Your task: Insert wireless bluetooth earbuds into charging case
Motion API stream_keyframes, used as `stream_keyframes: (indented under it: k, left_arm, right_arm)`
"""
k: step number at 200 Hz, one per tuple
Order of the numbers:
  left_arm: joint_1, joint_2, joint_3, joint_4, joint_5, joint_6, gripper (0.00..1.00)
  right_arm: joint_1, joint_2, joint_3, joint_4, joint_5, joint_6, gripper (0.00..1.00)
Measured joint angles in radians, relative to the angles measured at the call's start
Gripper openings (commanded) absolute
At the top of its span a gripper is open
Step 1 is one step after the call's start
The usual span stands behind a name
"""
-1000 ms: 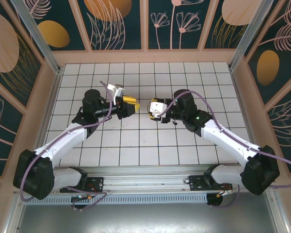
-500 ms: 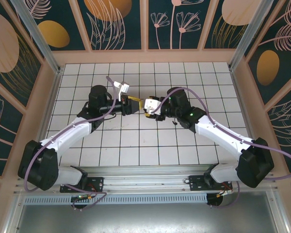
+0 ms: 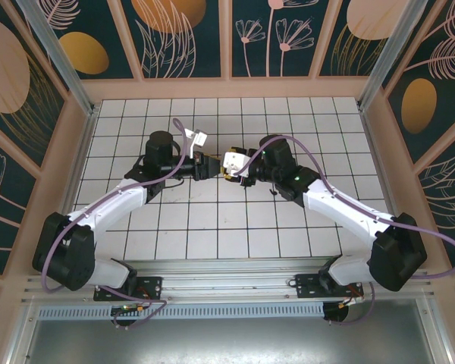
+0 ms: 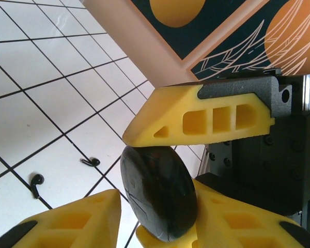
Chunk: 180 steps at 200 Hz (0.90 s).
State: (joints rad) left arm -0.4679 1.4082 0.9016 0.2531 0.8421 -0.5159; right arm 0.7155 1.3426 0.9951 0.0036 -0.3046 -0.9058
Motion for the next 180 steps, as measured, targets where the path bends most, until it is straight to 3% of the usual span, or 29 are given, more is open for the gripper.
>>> stream_keyframes:
  k: [23, 57, 76, 116, 137, 180]
  left_arm:
    - [-0.006, 0.008, 0.012, -0.008, -0.001, 0.007, 0.39]
    - [-0.011, 0.011, 0.021, -0.024, -0.004, 0.020, 0.24]
    - [-0.011, 0.011, 0.023, -0.026, -0.006, 0.032, 0.17]
    - [-0.014, 0.000, 0.010, -0.016, -0.004, 0.101, 0.16]
    - [-0.018, -0.008, -0.030, 0.037, 0.037, 0.173, 0.15]
    - [-0.017, -0.053, -0.113, 0.133, 0.131, 0.334, 0.14]
  right_arm:
    - [0.002, 0.000, 0.000, 0.001, 0.002, 0.000, 0.39]
    - [0.006, 0.002, 0.000, 0.000, 0.016, 0.000, 0.40]
    - [0.007, 0.002, 0.000, 0.000, 0.026, 0.000, 0.46]
    - [0.000, -0.026, -0.031, 0.023, 0.010, 0.033, 0.58]
    - [-0.047, -0.123, -0.089, 0.014, -0.098, 0.088, 0.59]
    - [-0.243, -0.314, -0.145, -0.019, -0.389, 0.193, 0.59]
